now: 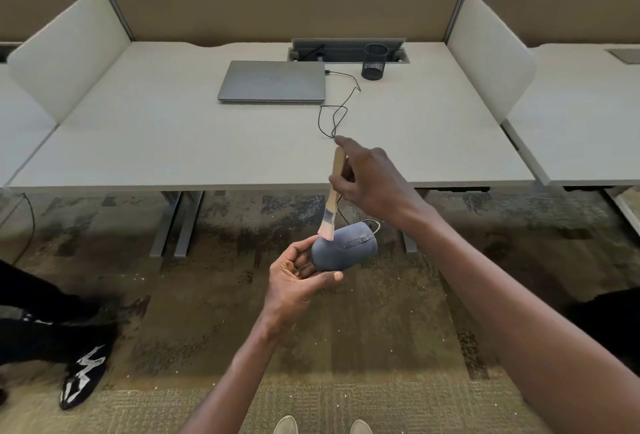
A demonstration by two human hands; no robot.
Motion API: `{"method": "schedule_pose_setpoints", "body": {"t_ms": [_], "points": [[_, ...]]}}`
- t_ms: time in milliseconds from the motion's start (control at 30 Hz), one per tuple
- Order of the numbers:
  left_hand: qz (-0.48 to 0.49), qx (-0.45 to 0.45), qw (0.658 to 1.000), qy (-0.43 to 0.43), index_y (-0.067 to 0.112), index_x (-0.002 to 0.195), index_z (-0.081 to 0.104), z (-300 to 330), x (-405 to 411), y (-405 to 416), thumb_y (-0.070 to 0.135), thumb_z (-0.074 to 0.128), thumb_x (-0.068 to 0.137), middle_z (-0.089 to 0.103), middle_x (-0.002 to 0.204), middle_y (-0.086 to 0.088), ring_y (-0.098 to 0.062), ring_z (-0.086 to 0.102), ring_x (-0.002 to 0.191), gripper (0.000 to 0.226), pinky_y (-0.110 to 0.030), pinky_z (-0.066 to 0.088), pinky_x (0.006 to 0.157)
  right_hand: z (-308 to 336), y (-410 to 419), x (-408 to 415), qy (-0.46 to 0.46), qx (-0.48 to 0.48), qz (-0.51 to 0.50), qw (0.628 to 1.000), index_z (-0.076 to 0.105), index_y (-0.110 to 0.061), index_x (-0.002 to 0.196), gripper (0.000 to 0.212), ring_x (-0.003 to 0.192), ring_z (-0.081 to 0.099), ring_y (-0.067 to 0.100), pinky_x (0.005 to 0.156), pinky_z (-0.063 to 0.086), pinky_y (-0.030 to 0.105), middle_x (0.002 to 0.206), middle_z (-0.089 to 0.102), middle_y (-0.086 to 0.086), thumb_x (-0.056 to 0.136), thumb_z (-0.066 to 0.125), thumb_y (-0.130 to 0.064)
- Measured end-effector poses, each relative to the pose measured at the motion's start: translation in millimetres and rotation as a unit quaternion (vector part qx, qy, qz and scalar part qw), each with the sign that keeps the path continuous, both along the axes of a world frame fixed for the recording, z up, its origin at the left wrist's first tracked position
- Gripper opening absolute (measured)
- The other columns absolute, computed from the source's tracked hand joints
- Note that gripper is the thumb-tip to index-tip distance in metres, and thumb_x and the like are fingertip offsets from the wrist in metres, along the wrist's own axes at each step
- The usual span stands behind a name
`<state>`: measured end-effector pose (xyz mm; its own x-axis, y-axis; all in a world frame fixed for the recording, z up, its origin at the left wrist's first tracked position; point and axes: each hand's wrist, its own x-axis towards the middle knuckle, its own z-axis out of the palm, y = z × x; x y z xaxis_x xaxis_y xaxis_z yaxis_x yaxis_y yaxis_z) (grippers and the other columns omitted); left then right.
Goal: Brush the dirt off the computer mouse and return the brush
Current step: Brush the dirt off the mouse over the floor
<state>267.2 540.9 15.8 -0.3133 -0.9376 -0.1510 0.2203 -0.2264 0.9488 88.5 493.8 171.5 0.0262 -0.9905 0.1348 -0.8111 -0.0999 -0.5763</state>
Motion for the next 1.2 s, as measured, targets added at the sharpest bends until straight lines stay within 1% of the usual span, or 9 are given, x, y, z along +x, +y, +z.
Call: {"method": "schedule_pose_setpoints", "body": {"t_ms": [333,433,500,567,633,767,900,1067,1200], "points": [[0.017,-0.001,1.0,0.001,0.015,0.124,0.066,3.1,9.5,1.6,0.007,0.095,0.055,0.078,0.117,-0.004,-0.02,0.075,0.109,0.075,-0.025,0.061,0.084,-6.3,3.4,-33.8,0.028,-0.014,-0.061,0.998,0.039,-0.012,0.148,0.057,0.085,0.064,0.037,0.08,0.055,0.051,0.093,0.067,0.018,0.096,0.061,-0.01],[0.019,0.005,1.0,0.004,0.015,0.124,0.065,2.0,11.3,0.2,-0.003,0.096,0.058,0.079,0.116,-0.002,-0.02,0.075,0.11,0.075,-0.024,0.062,0.084,-5.5,8.3,-40.5,-0.041,-0.039,-0.054,0.997,0.049,-0.015,0.133,0.042,0.079,0.07,0.029,0.076,0.059,0.045,0.088,0.07,0.015,0.095,0.063,-0.004],[0.019,0.007,1.0,0.01,0.014,0.125,0.065,2.1,11.4,-0.3,-0.002,0.091,0.059,0.079,0.116,-0.002,-0.019,0.074,0.11,0.073,-0.023,0.061,0.084,-4.0,12.0,-41.2,-0.119,-0.047,-0.036,0.991,0.051,-0.018,0.119,0.035,0.069,0.072,0.017,0.068,0.061,0.032,0.084,0.072,0.012,0.094,0.061,0.005],[0.022,0.012,1.0,0.017,0.013,0.124,0.064,2.6,10.8,-0.8,-0.002,0.089,0.058,0.079,0.114,-0.003,-0.018,0.075,0.108,0.072,-0.023,0.061,0.083,-4.0,16.2,-39.7,-0.166,-0.049,-0.011,0.985,0.05,-0.022,0.11,0.037,0.065,0.072,0.013,0.065,0.06,0.024,0.082,0.072,0.012,0.093,0.059,0.01],[0.024,0.015,0.999,0.022,0.012,0.124,0.064,2.2,10.2,-1.4,-0.006,0.093,0.058,0.08,0.113,-0.004,-0.017,0.075,0.107,0.075,-0.023,0.061,0.082,-6.2,20.6,-37.9,-0.178,-0.045,0.008,0.983,0.049,-0.023,0.107,0.038,0.067,0.073,0.014,0.066,0.061,0.024,0.083,0.072,0.012,0.093,0.057,0.012],[0.034,0.018,0.999,0.038,0.013,0.125,0.064,2.9,10.9,-0.9,0.003,0.093,0.056,0.079,0.115,-0.006,-0.018,0.076,0.107,0.076,-0.022,0.061,0.082,-9.2,28.5,-44.7,-0.164,-0.031,0.009,0.986,0.049,-0.025,0.103,0.044,0.072,0.073,0.015,0.069,0.062,0.027,0.085,0.07,0.012,0.092,0.048,0.017],[0.036,0.019,0.998,0.039,0.016,0.124,0.065,3.0,12.7,-0.5,0.01,0.095,0.054,0.078,0.118,-0.007,-0.019,0.075,0.11,0.076,-0.023,0.061,0.084,-7.2,31.9,-55.0,-0.112,-0.038,0.0,0.993,0.049,-0.028,0.101,0.046,0.073,0.069,0.007,0.064,0.056,0.018,0.086,0.067,0.008,0.089,0.043,0.017],[0.034,0.017,0.999,0.035,0.02,0.123,0.068,1.3,13.9,-0.7,0.01,0.096,0.056,0.077,0.12,-0.008,-0.02,0.075,0.111,0.074,-0.023,0.061,0.083,-2.5,32.1,-52.6,-0.123,-0.083,-0.002,0.989,0.048,-0.029,0.102,0.049,0.078,0.071,0.013,0.069,0.062,0.024,0.084,0.065,0.005,0.088,0.041,0.017],[0.028,0.015,0.999,0.035,0.023,0.121,0.07,1.9,13.7,-0.6,0.01,0.097,0.056,0.077,0.121,-0.009,-0.022,0.074,0.112,0.072,-0.024,0.061,0.084,-4.7,30.7,-45.2,-0.137,-0.06,0.018,0.989,0.048,-0.034,0.1,0.054,0.077,0.073,0.012,0.07,0.062,0.025,0.085,0.068,0.006,0.09,0.046,0.019]]}}
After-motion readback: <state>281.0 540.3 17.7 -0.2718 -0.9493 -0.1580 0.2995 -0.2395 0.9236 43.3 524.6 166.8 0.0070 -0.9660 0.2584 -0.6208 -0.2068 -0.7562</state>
